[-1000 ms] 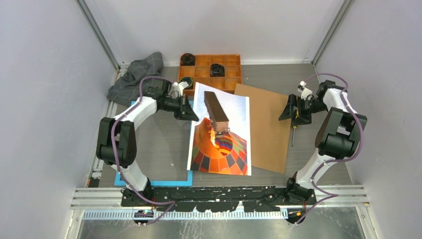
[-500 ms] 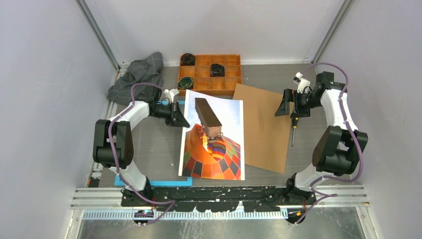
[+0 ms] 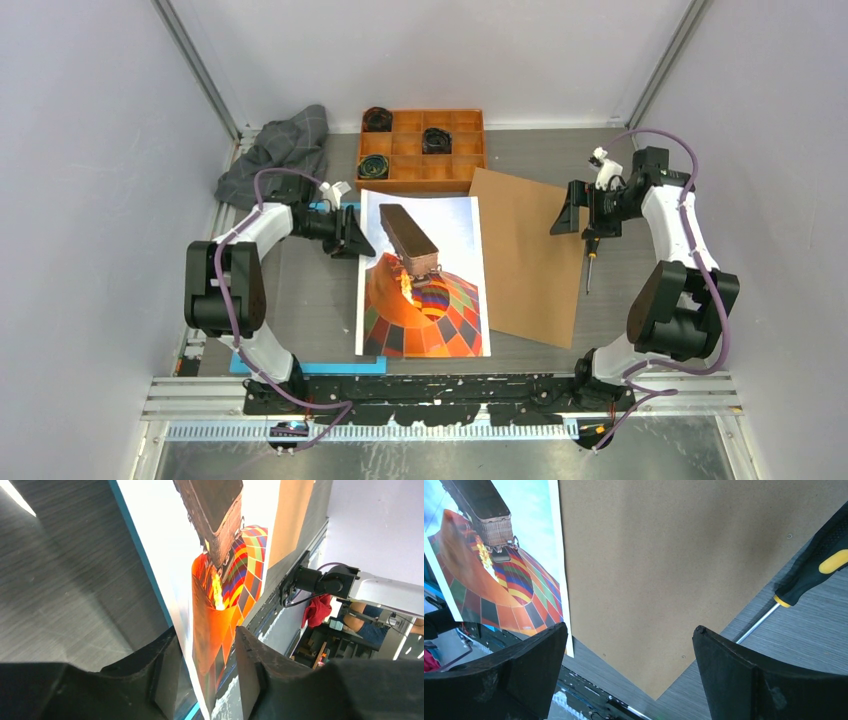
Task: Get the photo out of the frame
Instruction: Move the photo to the photo frame, then reset both arms
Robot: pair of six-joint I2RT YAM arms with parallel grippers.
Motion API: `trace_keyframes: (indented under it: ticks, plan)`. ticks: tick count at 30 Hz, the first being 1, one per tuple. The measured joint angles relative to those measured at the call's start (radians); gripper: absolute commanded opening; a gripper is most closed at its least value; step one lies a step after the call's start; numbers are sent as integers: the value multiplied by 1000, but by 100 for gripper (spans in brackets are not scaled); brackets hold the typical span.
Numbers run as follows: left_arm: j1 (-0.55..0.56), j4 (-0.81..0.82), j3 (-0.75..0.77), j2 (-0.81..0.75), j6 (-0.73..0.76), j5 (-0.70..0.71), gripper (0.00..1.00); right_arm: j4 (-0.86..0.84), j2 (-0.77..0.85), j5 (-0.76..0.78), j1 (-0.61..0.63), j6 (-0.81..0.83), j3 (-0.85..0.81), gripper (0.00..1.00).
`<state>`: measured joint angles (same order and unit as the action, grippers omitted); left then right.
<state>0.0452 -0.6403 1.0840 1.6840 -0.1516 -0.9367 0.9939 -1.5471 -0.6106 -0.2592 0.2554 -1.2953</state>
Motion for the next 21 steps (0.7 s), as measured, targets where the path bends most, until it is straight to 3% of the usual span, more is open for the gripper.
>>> trace_keyframes:
  ticks: [8, 10, 12, 17, 21]
  plan:
    - [-47, -44, -1, -28, 25, 103, 74, -9, 62, -1, 0, 0, 19, 100]
    - [-75, -52, -1, -50, 32, 140, 83, -11, 84, -1, 0, 0, 21, 100]
    - [-95, -70, 8, -69, 40, 175, 99, -11, 105, -1, 0, 0, 21, 100]
    - [-124, -104, 29, -146, 80, 230, 100, -2, 157, -1, 0, 1, 21, 100]
    - [-131, -150, 37, -327, 139, 252, 100, 31, 242, -25, 0, 10, 20, 100]
